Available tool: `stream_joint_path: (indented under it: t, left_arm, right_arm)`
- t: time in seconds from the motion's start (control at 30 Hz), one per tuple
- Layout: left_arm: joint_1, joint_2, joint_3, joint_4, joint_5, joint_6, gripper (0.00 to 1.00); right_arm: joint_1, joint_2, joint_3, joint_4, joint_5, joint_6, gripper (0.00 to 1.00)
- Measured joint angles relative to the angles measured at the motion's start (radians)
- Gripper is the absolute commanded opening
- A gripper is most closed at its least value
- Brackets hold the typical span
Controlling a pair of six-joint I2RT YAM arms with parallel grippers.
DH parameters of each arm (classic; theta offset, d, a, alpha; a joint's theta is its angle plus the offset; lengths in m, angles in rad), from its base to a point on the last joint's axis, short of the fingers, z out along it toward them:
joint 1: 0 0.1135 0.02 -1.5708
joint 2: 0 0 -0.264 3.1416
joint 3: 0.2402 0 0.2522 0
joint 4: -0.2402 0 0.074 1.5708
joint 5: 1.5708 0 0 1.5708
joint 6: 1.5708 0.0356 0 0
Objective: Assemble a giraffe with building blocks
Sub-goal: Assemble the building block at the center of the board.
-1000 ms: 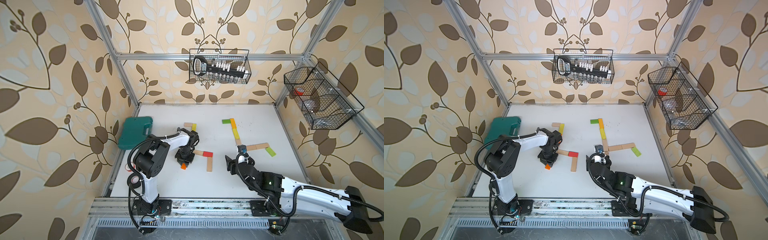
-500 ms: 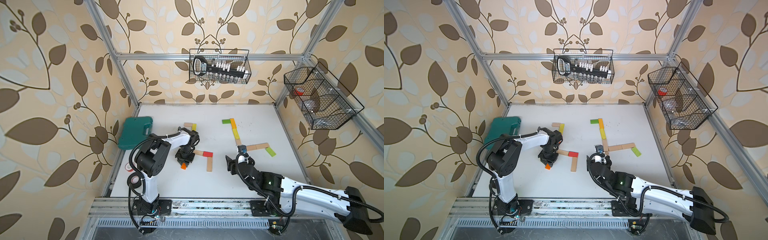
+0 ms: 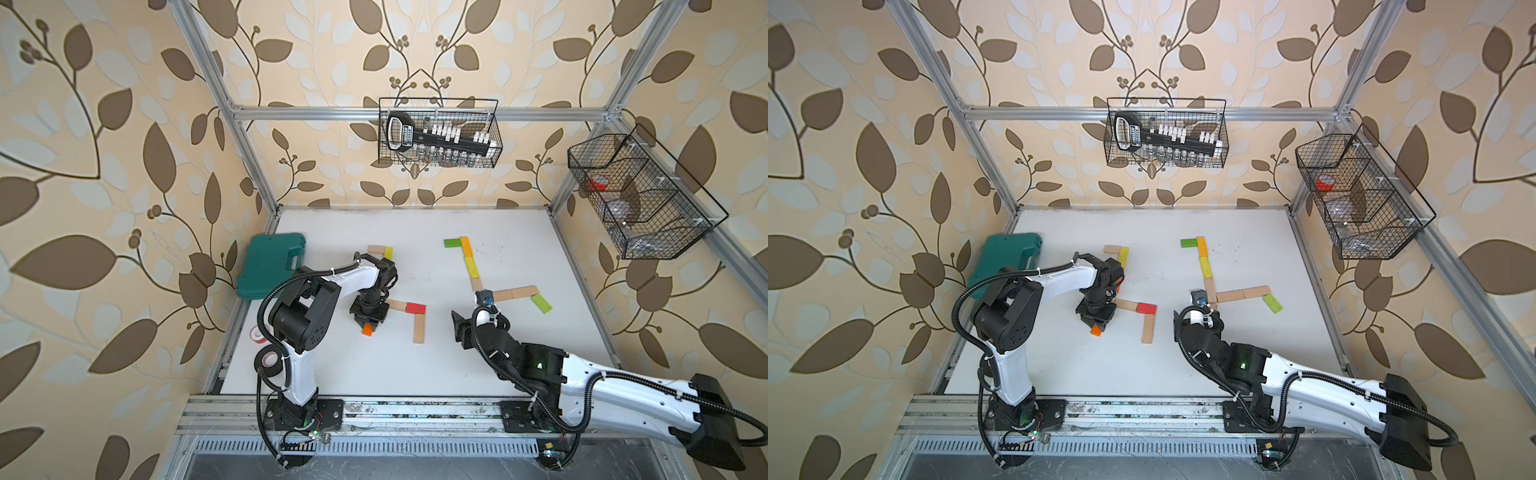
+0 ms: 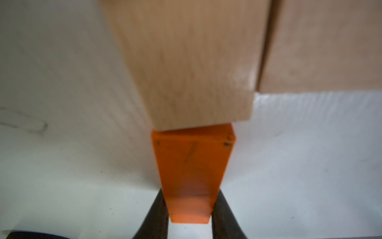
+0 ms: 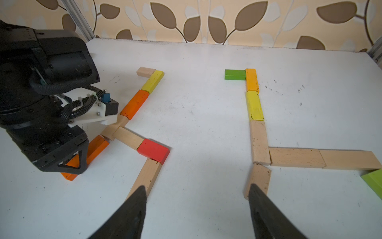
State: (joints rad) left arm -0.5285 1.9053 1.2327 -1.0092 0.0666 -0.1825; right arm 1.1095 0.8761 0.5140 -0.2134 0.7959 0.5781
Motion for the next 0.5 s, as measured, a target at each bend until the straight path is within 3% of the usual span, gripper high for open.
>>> stream_joint_path:
  t: [0.5]
  left_arm:
    - [0.0,0.002,0.004,0.003,0.0,0.0,0.26]
  right_arm:
    - [-0.006,0.0,0.0,0.001,-0.008,0.0,0.74]
